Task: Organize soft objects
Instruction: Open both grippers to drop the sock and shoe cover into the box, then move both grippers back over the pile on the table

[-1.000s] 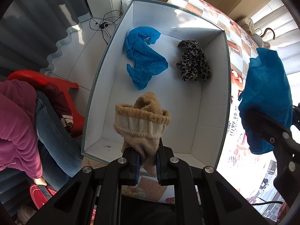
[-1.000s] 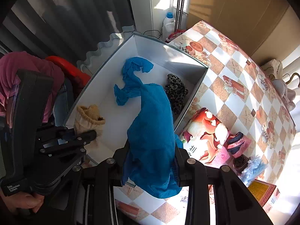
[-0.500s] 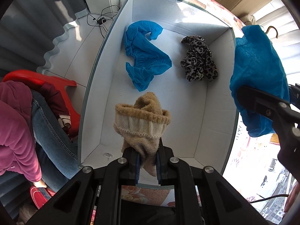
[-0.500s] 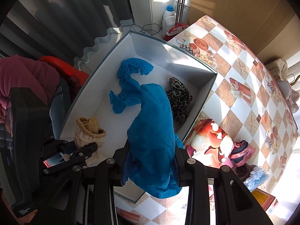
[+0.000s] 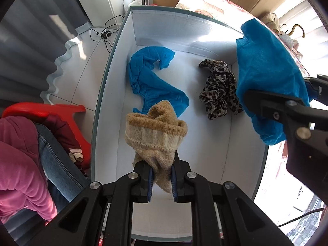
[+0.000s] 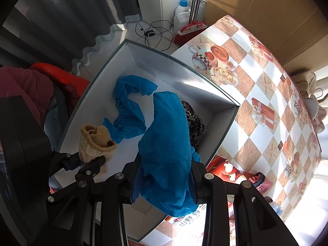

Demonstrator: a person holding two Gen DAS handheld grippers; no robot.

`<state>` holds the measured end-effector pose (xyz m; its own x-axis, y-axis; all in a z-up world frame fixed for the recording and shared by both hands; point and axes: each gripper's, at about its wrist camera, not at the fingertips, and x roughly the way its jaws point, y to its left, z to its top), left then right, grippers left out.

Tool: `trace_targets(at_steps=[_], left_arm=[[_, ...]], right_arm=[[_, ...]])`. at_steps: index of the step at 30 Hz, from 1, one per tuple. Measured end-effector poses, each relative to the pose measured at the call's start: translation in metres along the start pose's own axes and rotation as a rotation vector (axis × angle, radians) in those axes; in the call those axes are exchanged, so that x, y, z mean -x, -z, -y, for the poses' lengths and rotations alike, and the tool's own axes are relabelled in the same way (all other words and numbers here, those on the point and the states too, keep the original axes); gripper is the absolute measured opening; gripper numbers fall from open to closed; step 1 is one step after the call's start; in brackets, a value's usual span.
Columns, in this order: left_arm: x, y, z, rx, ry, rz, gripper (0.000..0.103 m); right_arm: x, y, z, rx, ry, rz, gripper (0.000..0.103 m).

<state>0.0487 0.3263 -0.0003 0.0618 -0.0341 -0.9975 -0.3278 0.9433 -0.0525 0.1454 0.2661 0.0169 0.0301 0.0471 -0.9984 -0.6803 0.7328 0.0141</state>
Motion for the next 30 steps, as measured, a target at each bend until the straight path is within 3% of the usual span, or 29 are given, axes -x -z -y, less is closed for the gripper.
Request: trace_targets(at_steps=[4,6,7,9,17,21,26,30], left_arm=[[-0.006,-0.003,-0.002,0.003,0.007,-0.022,0.024],[-0.008,-0.001,-0.005,0.014,0.014,-0.030,0.051],[-0.008,0.000,-0.006,0.021,0.021,-0.025,0.057],[-0.006,0.002,-0.011,0.036,0.041,-0.010,0.071],[0.010,0.020,-0.039,0.135,0.171,0.057,0.075],[0.021,0.032,-0.042,0.135,0.185,0.098,0.075],[0.032,0.048,-0.040,0.121,0.198,0.125,0.075],[0.034,0.055,-0.024,0.072,0.184,0.112,0.075]], right_arm=[[-0.003,-0.009,0.003,-0.006,-0.008,-0.007,0.042],[-0.002,-0.013,0.005,-0.016,-0.011,-0.004,0.048],[-0.002,-0.015,0.005,-0.019,-0.005,0.000,0.048],[0.000,-0.017,0.008,-0.038,-0.023,0.006,0.065],[0.022,-0.014,0.026,-0.114,-0.065,0.093,0.066],[0.032,-0.003,0.032,-0.148,-0.082,0.125,0.066],[0.045,0.037,0.036,-0.174,-0.105,0.159,0.066],[0.052,0.090,0.036,-0.141,-0.074,0.175,0.066]])
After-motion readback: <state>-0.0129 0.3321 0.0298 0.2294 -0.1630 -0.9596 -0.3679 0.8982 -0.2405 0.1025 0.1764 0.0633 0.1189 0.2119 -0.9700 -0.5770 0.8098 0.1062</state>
